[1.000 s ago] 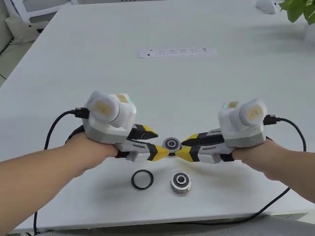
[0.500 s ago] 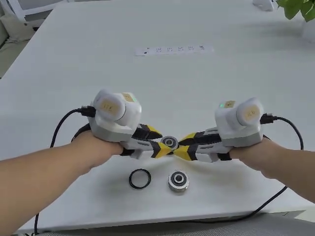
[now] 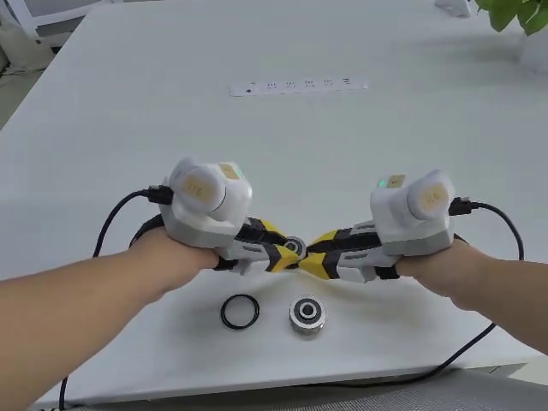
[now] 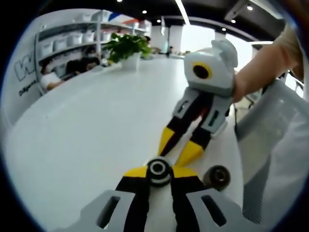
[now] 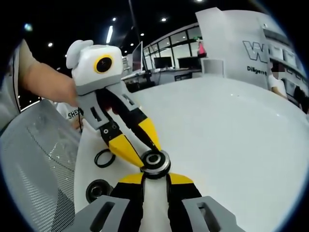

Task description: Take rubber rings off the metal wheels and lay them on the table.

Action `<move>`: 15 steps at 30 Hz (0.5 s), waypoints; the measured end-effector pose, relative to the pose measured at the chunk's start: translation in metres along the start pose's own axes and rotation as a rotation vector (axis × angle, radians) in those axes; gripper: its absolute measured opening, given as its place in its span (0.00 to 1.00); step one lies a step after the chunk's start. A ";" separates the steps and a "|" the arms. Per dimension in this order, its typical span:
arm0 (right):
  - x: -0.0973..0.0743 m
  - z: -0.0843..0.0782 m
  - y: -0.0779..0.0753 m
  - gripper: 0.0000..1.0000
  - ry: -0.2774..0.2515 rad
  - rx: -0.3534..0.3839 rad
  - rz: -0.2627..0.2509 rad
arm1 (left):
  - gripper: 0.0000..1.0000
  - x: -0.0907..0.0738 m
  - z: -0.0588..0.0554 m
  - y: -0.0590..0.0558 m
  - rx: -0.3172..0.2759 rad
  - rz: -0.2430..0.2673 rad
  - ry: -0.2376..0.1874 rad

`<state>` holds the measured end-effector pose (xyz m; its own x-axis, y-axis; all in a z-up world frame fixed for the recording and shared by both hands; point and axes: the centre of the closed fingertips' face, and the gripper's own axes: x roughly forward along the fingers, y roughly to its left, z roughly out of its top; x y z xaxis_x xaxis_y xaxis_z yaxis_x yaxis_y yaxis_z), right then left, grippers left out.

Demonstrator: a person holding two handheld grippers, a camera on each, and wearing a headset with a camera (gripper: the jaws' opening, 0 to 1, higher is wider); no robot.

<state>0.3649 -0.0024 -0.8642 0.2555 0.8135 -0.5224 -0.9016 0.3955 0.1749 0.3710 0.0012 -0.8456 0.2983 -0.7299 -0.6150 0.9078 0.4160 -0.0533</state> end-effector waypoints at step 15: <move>-0.001 -0.002 -0.002 0.06 0.011 0.005 -0.007 | 0.14 0.003 -0.001 0.004 0.044 0.028 0.001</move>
<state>0.3660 -0.0052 -0.8656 0.2580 0.8060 -0.5327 -0.8982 0.4033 0.1751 0.3752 0.0015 -0.8481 0.3237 -0.7180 -0.6162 0.9111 0.4122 -0.0016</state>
